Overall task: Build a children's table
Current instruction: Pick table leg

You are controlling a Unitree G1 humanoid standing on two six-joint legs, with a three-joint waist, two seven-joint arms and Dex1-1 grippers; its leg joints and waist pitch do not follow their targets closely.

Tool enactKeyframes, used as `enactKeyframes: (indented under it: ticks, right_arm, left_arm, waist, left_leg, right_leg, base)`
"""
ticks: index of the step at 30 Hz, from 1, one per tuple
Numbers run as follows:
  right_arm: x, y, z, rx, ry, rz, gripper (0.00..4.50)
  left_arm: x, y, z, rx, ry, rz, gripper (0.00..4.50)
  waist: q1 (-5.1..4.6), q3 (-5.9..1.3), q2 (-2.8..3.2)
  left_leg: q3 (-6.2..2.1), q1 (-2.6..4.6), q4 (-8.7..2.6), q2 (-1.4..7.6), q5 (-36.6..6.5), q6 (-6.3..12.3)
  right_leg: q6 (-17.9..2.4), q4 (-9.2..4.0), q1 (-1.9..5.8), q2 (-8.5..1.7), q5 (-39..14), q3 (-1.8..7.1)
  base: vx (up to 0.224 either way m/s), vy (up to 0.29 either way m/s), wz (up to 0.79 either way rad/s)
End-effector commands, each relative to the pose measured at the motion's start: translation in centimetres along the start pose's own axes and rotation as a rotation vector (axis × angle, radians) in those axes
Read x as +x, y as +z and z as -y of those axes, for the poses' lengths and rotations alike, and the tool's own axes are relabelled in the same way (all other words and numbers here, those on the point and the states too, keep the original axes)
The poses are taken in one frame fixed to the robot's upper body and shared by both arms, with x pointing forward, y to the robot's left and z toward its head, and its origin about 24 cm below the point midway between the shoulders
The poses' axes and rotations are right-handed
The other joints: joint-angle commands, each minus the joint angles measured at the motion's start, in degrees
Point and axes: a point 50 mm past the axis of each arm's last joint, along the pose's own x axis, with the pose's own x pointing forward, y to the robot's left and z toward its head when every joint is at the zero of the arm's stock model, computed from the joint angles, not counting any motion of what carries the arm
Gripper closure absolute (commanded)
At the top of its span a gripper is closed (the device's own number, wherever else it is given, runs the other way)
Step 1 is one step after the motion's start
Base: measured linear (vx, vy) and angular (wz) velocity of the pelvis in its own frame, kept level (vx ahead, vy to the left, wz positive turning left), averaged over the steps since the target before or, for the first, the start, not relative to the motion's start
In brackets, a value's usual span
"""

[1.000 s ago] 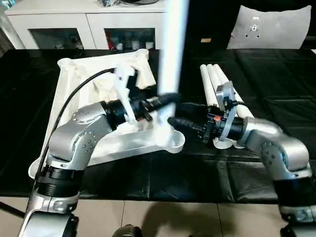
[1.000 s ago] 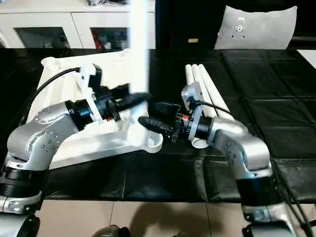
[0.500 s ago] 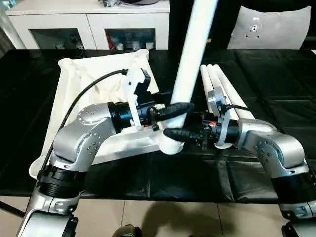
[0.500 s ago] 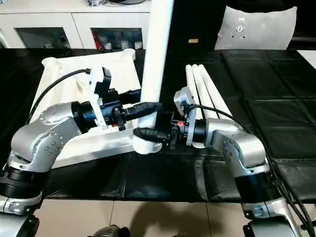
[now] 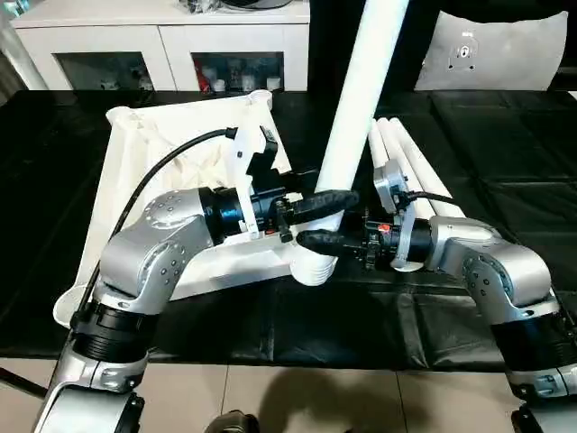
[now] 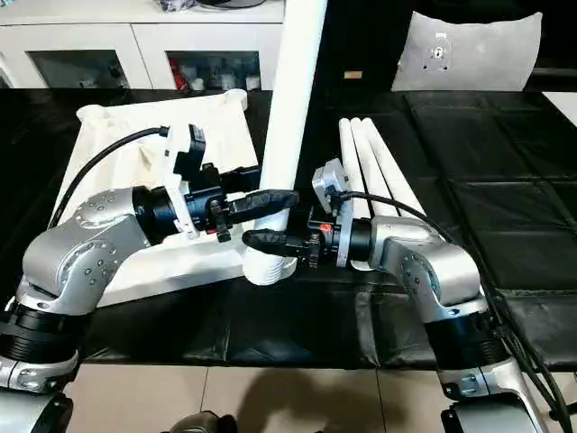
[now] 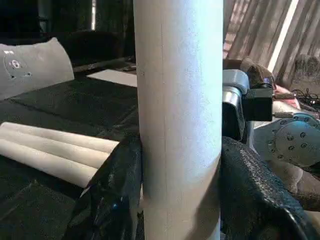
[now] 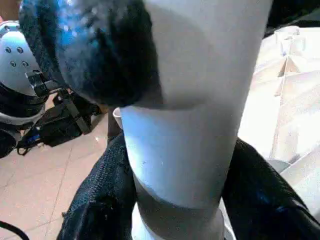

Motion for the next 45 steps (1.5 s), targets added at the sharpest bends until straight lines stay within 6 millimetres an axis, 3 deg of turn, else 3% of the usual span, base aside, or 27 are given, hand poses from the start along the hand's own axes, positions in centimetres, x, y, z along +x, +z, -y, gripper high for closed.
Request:
enactKeyframes:
  ticks: [1, 6, 11, 12, 23, 28, 36, 37, 40, 45]
  right_arm:
    - [0.41, -0.53, -0.32, 0.017, 0.031, -0.036, 1.86]
    - [0.44, -0.54, -0.27, 0.011, 0.022, -0.035, 1.54]
    - [0.52, -0.51, -0.27, 0.024, 0.026, -0.023, 1.54]
    - [0.53, -0.5, -0.28, 0.025, 0.027, -0.023, 1.82]
    - [0.53, -0.81, -0.19, 0.025, 0.021, -0.028, 2.56]
    - [0.57, -0.88, -0.17, 0.027, 0.018, -0.023, 2.58]
    - [0.71, -1.1, -0.26, 0.026, 0.014, -0.02, 2.58]
    - [0.72, -1.12, -0.29, 0.025, 0.012, -0.02, 2.58]
    - [0.71, -1.14, -0.31, 0.023, 0.008, -0.018, 2.58]
    - [0.64, -1.15, -0.39, 0.014, 0.008, -0.019, 2.58]
  left_arm:
    - [0.25, 0.97, 0.25, 0.044, -0.013, 0.029, 2.6]
    - [0.25, 0.85, 0.22, 0.043, -0.012, 0.024, 2.6]
    - [0.21, 0.86, 0.32, 0.042, -0.016, 0.023, 2.6]
    - [0.19, 0.85, 0.33, 0.042, -0.016, 0.023, 2.6]
    - [0.13, 0.82, 0.23, 0.045, -0.016, 0.017, 2.61]
    - [0.29, 0.88, 0.16, 0.05, -0.011, 0.023, 2.61]
    - [0.36, 0.92, 0.22, 0.046, 0.002, 0.038, 2.61]
    - [0.34, 0.9, 0.24, 0.045, 0.004, 0.039, 2.61]
    - [0.34, 0.86, 0.28, 0.043, 0.004, 0.038, 2.61]
    - [0.36, 0.84, 0.34, 0.046, 0.005, 0.036, 2.61]
  waist:
    - [0.12, -4.35, -0.94]
    - [0.11, -4.33, -0.98]
    - [0.1, -4.32, -1.01]
    - [0.13, -4.32, -0.98]
    - [0.17, -4.49, -0.8]
    - [0.15, -4.61, -1.14]
    - [0.18, -4.66, -1.16]
    - [0.25, -4.69, -0.67]
    - [0.17, -4.6, -0.97]
    - [0.17, -4.57, -0.91]
  left_leg:
    - [-0.98, 1.86, -3.22, 3.26, -3.7, 4.44]
    - [-0.99, 1.85, -3.23, 3.29, -3.8, 4.58]
    - [-0.97, 1.88, -3.23, 3.28, -3.9, 4.46]
    - [-0.99, 1.87, -3.23, 3.29, -3.8, 4.47]
    - [-1.03, 1.87, -3.17, 3.28, -3.6, 4.39]
    - [-0.96, 1.89, -3.13, 3.31, -3.3, 4.53]
    - [-0.92, 1.8, -3.0, 3.25, -2.9, 4.92]
    - [-1.0, 1.82, -2.98, 3.25, -3.1, 4.78]
    - [-0.94, 1.84, -3.05, 3.26, -4.2, 4.14]
    - [-0.96, 1.9, -3.09, 3.28, -5.7, 3.21]
  right_leg:
    - [-16.2, -3.51, 2.35, -3.78, 2.4, 1.39]
    - [-16.3, -3.49, 2.36, -3.81, 2.5, 1.38]
    - [-16.3, -3.52, 2.34, -3.8, 2.2, 1.4]
    - [-16.3, -3.52, 2.35, -3.83, 2.3, 1.4]
    - [-16.3, -3.38, 2.41, -3.82, 2.9, 1.35]
    - [-16.4, -3.36, 2.43, -3.82, 3.0, 1.35]
    - [-16.3, -3.3, 2.42, -3.8, 3.1, 1.36]
    - [-16.3, -3.24, 2.42, -3.85, 2.6, 1.33]
    - [-16.2, -3.46, 2.39, -3.8, 1.5, 1.4]
    - [-15.8, -3.61, 2.31, -3.82, -0.8, 1.44]
  base:
    - [0.0, 0.0, 0.0]
    - [0.0, 0.0, 0.0]
    - [0.0, 0.0, 0.0]
    - [0.0, 0.0, 0.0]
    - [0.0, 0.0, 0.0]
    - [0.0, 0.0, 0.0]
    - [0.0, 0.0, 0.0]
    - [0.0, 0.0, 0.0]
    - [0.0, 0.0, 0.0]
    - [0.0, 0.0, 0.0]
